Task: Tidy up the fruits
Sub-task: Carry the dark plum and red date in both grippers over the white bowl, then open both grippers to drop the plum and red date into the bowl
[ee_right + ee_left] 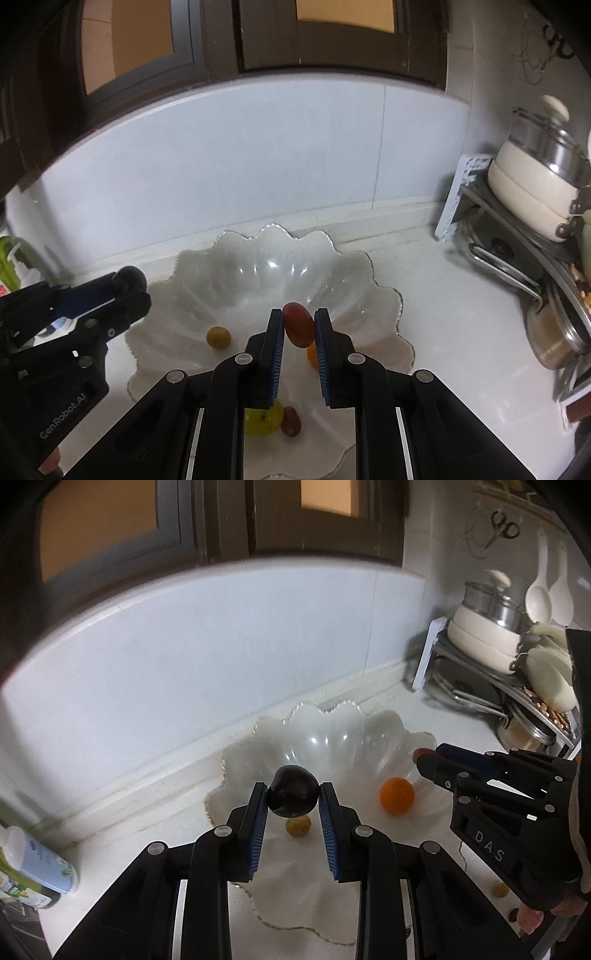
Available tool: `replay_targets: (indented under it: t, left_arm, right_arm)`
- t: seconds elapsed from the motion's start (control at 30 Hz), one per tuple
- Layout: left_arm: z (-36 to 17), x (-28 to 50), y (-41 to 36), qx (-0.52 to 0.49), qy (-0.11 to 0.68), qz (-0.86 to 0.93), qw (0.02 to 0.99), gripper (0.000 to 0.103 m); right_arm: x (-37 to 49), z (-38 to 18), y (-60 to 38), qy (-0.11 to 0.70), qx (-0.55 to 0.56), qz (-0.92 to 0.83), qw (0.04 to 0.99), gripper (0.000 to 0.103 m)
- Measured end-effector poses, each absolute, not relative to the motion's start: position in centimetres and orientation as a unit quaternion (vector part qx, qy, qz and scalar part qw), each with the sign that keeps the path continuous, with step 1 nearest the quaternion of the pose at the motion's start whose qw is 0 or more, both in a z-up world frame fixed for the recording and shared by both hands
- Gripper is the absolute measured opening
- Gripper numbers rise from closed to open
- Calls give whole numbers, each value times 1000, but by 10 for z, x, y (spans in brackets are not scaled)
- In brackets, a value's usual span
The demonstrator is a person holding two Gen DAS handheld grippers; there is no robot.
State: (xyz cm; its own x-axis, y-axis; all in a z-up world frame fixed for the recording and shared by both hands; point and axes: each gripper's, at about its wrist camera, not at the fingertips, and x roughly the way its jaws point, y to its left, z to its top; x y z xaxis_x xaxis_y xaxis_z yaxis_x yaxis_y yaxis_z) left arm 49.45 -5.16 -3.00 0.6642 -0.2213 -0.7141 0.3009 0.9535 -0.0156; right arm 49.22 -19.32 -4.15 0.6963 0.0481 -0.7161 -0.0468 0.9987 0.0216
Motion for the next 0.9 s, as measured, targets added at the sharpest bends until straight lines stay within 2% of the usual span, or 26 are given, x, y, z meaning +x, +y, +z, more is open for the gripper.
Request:
replay_targets:
  t: [0.3, 0.77, 0.83, 0.87, 0.9]
  left_arm:
    - [-56, 539, -59, 62, 443, -139, 884, 29]
    - [-68, 569, -82, 95, 478, -125, 864, 29]
    - [-69, 570, -82, 94, 484, -127, 861, 39]
    - [-68, 570, -82, 93, 484, -126, 861, 49]
    - [-67, 569, -81, 94, 482, -121, 863, 51]
  right_arm:
    - [527, -58, -195, 432, -6, 25, 901, 18]
    - [549, -71, -204, 473, -8, 18, 881, 19]
    - [549, -70, -206, 475, -7, 17, 880, 23]
    - [549, -69, -207, 476, -4, 17, 879, 31]
    - [549, -69, -207, 476, -2, 15, 880, 35]
